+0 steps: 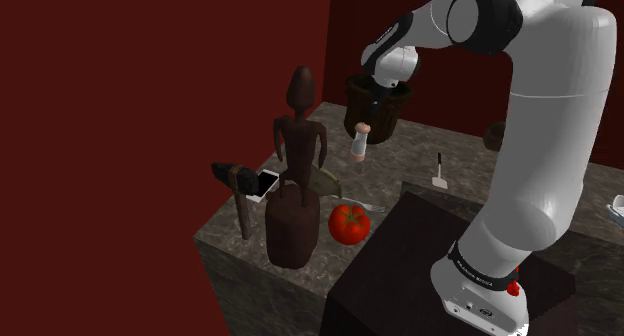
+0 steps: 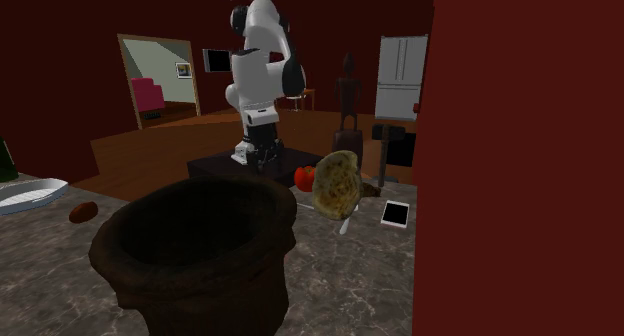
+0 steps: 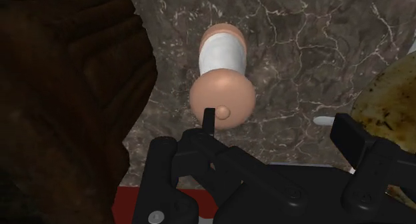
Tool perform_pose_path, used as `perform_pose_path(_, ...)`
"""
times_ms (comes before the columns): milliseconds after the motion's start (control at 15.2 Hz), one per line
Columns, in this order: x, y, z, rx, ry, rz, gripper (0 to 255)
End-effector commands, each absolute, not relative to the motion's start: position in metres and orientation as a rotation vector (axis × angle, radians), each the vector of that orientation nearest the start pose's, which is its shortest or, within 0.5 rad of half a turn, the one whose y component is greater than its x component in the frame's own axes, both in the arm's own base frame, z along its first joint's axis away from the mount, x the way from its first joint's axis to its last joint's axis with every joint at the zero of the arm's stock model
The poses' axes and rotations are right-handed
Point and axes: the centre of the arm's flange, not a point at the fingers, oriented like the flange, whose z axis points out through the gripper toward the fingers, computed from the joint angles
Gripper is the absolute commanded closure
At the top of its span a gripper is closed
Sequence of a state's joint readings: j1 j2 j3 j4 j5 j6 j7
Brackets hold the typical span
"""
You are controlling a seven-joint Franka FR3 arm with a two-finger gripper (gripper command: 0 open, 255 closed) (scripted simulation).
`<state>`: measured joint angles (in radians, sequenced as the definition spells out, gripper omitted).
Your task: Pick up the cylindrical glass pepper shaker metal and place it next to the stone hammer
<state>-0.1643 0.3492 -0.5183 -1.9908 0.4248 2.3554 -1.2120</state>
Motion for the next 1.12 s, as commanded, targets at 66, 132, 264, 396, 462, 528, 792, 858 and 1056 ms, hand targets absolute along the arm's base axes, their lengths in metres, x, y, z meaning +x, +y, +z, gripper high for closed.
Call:
perform_pose_path(66, 0.496, -0.399, 0.290, -3.082, -0.434, -0.245, 0)
perform_pose_path(132, 0.500, -0.406, 0.284, -3.081, -0.437, -0.243, 0)
perform_pose_path(264, 0.501, -0.405, 0.274, -3.081, -0.437, -0.243, 0)
perform_pose_path(396, 0.503, -0.405, 0.263, -3.081, -0.437, -0.243, 0)
perform_pose_path(462, 0.504, -0.404, 0.258, -3.081, -0.437, -0.243, 0)
perform_pose_path(528, 0.504, -0.404, 0.253, -3.081, -0.437, -0.243, 0)
perform_pose_path(792, 0.506, -0.404, 0.245, -3.081, -0.437, -0.243, 0)
perform_pose_path(858, 0.506, -0.404, 0.245, -3.081, -0.437, -0.243, 0)
perform_pose_path(1056, 0.506, -0.404, 0.245, -3.081, -0.437, -0.243, 0)
